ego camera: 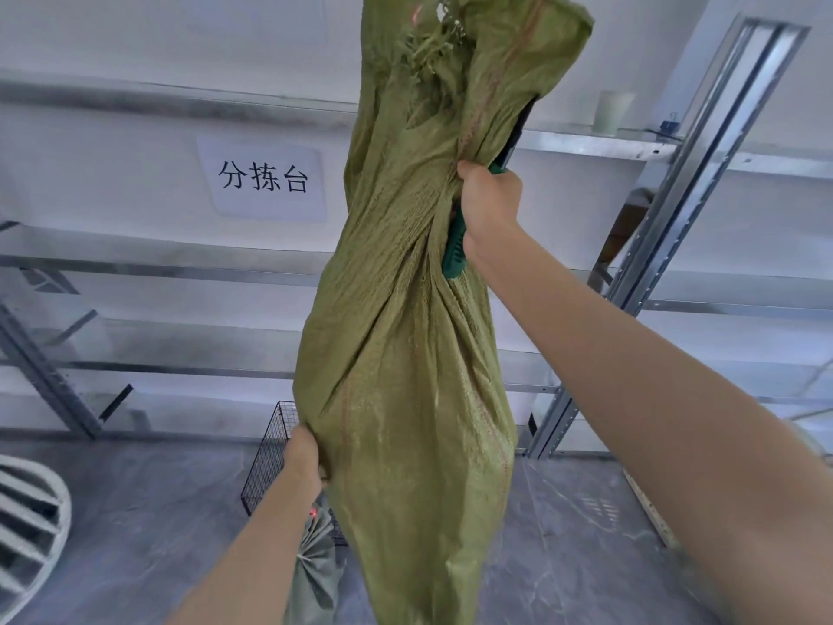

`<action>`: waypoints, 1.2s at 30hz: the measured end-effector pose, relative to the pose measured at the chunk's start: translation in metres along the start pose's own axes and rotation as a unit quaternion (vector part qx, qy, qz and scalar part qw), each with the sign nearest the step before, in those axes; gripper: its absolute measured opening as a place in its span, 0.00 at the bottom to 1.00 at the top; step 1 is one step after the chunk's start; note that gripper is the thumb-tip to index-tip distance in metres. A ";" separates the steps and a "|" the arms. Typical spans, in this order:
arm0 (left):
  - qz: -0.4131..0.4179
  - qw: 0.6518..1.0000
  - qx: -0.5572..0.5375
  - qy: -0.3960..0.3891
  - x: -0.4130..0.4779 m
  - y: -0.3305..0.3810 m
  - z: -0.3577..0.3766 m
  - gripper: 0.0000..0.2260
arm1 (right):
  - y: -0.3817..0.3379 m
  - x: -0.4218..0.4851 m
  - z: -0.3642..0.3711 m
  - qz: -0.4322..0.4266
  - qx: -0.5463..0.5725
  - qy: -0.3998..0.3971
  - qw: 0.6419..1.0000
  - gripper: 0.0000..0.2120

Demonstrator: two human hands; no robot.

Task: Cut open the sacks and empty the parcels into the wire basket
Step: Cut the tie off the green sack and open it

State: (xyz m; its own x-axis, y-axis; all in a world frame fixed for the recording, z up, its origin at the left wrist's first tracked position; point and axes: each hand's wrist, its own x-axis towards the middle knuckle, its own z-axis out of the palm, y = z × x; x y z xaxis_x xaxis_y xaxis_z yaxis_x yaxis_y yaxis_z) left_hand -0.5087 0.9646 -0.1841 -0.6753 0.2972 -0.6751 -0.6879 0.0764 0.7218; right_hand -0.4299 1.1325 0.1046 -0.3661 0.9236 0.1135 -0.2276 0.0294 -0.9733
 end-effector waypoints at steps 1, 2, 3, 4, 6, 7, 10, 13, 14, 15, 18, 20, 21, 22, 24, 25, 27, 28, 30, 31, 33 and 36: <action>-0.022 1.000 -0.002 -0.002 0.004 -0.007 -0.002 0.21 | -0.001 0.001 0.001 0.004 0.004 0.006 1.000 0.05; -0.036 0.999 0.000 0.004 0.009 -0.014 -0.004 0.23 | -0.002 0.003 0.003 0.007 0.006 0.012 1.000 0.05; -0.051 0.999 0.007 0.007 0.015 -0.020 -0.006 0.25 | -0.002 0.004 0.005 0.009 0.007 0.019 1.000 0.05; -0.059 0.998 0.022 0.010 0.019 -0.025 -0.008 0.25 | -0.002 0.006 0.008 0.011 0.007 0.025 1.000 0.06; -0.069 0.997 0.021 0.018 0.029 -0.037 -0.013 0.24 | -0.001 0.008 0.013 0.013 0.007 0.033 0.999 0.08; -0.073 0.997 0.017 0.027 0.029 -0.043 -0.014 0.23 | -0.001 0.008 0.015 0.014 0.009 0.033 0.999 0.08; -0.112 0.994 0.013 0.012 0.030 -0.067 -0.017 0.24 | 0.002 0.009 0.020 0.021 0.018 0.031 0.999 0.08; -0.107 0.993 0.057 0.009 0.036 -0.080 -0.015 0.21 | 0.005 0.008 0.023 0.027 0.020 0.030 0.999 0.05; -0.072 0.993 0.092 0.021 0.037 -0.080 -0.012 0.19 | 0.006 0.008 0.023 0.031 0.020 0.030 0.999 0.04; -0.029 0.991 0.124 0.029 0.036 -0.080 -0.008 0.21 | 0.007 0.007 0.024 0.034 0.020 0.031 0.999 0.04; 0.084 0.987 0.133 -0.037 0.025 -0.078 -0.003 0.31 | 0.009 0.007 0.022 0.039 0.027 0.035 0.998 0.05; 0.107 0.983 0.144 -0.040 0.024 -0.078 -0.003 0.28 | 0.009 0.008 0.022 0.041 0.036 0.035 0.998 0.04; 0.110 0.981 0.161 -0.024 0.024 -0.076 -0.002 0.24 | 0.009 0.008 0.022 0.043 0.038 0.035 0.998 0.04; 0.109 0.977 0.181 0.001 0.026 -0.073 0.000 0.19 | 0.009 0.007 0.022 0.044 0.040 0.034 0.998 0.04; 0.113 0.972 0.198 0.050 0.023 -0.061 0.007 0.10 | 0.010 0.006 0.021 0.048 0.045 0.030 0.997 0.03; 0.122 0.971 0.198 0.059 0.022 -0.054 0.009 0.07 | 0.010 0.005 0.021 0.051 0.049 0.026 0.997 0.03; 0.152 0.959 0.229 0.071 0.018 -0.041 0.012 0.07 | 0.010 0.005 0.020 0.054 0.063 0.023 0.996 0.03; 0.166 0.950 0.251 0.078 0.018 -0.036 0.012 0.08 | 0.009 0.006 0.018 0.053 0.066 0.024 0.996 0.03; 0.194 0.934 0.285 0.093 0.018 -0.029 0.013 0.14 | 0.006 0.008 0.015 0.047 0.069 0.026 0.996 0.03; 0.204 0.927 0.300 0.096 0.018 -0.027 0.013 0.16 | 0.005 0.010 0.013 0.045 0.071 0.025 0.996 0.03; 0.212 0.921 0.313 0.093 0.019 -0.025 0.013 0.14 | 0.005 0.015 0.008 0.039 0.064 0.030 0.997 0.07; 0.200 0.926 0.302 0.110 0.022 -0.022 0.014 0.12 | 0.009 0.022 0.000 0.035 0.048 0.043 0.997 0.07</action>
State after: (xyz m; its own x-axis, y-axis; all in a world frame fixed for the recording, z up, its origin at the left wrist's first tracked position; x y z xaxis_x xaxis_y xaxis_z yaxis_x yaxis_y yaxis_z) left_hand -0.5045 0.9824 -0.2126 -0.9274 0.2215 -0.3014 -0.1410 0.5395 0.8301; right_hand -0.4400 1.1529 0.0985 -0.3057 0.9518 0.0235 -0.2901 -0.0696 -0.9545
